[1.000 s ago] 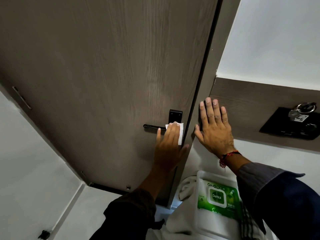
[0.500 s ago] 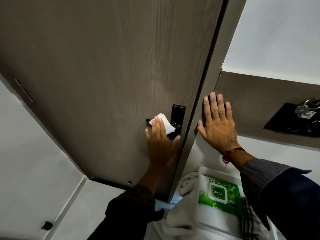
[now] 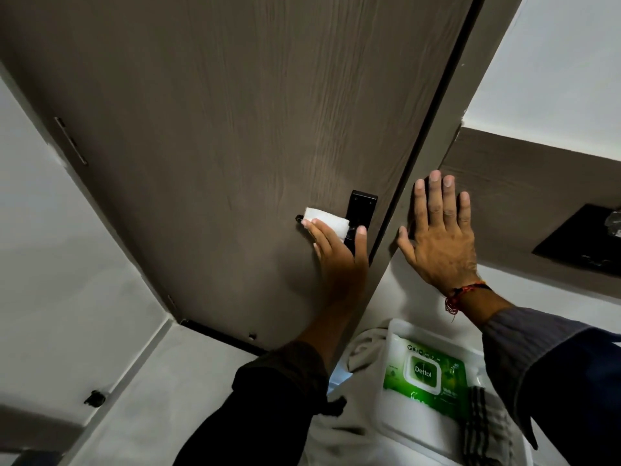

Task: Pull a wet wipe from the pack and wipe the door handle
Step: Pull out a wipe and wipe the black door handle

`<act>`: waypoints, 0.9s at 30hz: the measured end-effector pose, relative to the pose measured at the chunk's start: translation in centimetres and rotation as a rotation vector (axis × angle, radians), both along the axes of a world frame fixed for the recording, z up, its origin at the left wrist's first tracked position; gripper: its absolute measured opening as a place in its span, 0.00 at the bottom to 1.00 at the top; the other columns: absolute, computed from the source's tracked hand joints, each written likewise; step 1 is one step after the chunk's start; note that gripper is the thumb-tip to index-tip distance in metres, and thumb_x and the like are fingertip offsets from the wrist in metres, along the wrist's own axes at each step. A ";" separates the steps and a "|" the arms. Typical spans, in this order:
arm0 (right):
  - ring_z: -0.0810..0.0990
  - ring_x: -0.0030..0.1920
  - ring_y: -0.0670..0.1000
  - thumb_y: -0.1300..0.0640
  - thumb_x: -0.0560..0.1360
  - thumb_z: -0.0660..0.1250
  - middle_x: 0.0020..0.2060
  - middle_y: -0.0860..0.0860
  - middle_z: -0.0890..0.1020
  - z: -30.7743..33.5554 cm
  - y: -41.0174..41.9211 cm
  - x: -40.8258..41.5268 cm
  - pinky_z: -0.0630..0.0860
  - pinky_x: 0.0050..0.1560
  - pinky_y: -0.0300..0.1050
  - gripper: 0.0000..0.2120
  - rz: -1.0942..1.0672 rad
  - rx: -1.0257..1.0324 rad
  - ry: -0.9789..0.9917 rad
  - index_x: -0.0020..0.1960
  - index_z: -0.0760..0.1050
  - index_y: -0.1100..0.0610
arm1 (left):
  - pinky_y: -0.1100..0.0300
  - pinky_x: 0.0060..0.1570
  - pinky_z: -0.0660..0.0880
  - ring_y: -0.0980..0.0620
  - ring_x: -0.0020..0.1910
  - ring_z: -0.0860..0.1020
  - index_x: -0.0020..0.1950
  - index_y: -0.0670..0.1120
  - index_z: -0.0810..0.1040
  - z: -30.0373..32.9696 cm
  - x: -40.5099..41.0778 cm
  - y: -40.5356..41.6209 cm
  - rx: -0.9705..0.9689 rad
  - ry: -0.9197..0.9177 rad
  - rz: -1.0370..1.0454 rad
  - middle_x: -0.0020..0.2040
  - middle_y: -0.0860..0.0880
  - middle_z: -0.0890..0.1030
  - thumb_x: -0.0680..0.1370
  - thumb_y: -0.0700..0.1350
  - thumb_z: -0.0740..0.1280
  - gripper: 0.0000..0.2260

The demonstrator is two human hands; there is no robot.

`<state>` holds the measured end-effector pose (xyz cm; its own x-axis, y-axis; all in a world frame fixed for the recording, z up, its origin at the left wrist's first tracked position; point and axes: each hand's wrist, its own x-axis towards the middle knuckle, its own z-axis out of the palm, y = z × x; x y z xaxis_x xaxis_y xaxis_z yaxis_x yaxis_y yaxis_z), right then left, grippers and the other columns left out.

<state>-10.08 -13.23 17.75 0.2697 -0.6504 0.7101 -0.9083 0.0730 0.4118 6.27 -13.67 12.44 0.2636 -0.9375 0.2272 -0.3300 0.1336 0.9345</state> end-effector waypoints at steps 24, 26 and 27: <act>0.34 0.84 0.55 0.42 0.86 0.53 0.84 0.56 0.36 0.2 -0.3 -1.0 0.33 0.84 0.54 0.38 0.070 -0.025 0.021 0.86 0.42 0.60 | 0.44 0.80 0.58 0.40 0.83 0.49 0.80 0.33 0.44 -1.6 -5.2 2.4 -0.057 -0.073 -0.030 0.82 0.35 0.44 0.85 0.44 0.59 0.32; 0.35 0.85 0.55 0.43 0.86 0.53 0.84 0.57 0.38 0.1 -0.2 -1.2 0.34 0.84 0.54 0.37 0.077 -0.033 0.045 0.86 0.44 0.61 | 0.45 0.80 0.59 0.39 0.82 0.51 0.80 0.32 0.46 -1.2 -4.7 1.6 -0.049 -0.095 0.054 0.82 0.34 0.45 0.86 0.45 0.59 0.31; 0.36 0.85 0.55 0.43 0.87 0.53 0.85 0.57 0.39 0.1 -0.2 -1.3 0.35 0.84 0.54 0.36 0.076 -0.034 0.053 0.86 0.45 0.61 | 0.45 0.79 0.61 0.39 0.82 0.52 0.80 0.32 0.48 -1.0 -4.6 1.3 -0.038 -0.095 0.105 0.82 0.34 0.47 0.86 0.45 0.60 0.31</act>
<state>-11.42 -13.47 17.86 0.3555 -0.6022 0.7148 -0.8887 0.0192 0.4581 1.66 -12.40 11.49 0.3349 -0.8964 0.2904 -0.4309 0.1284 0.8932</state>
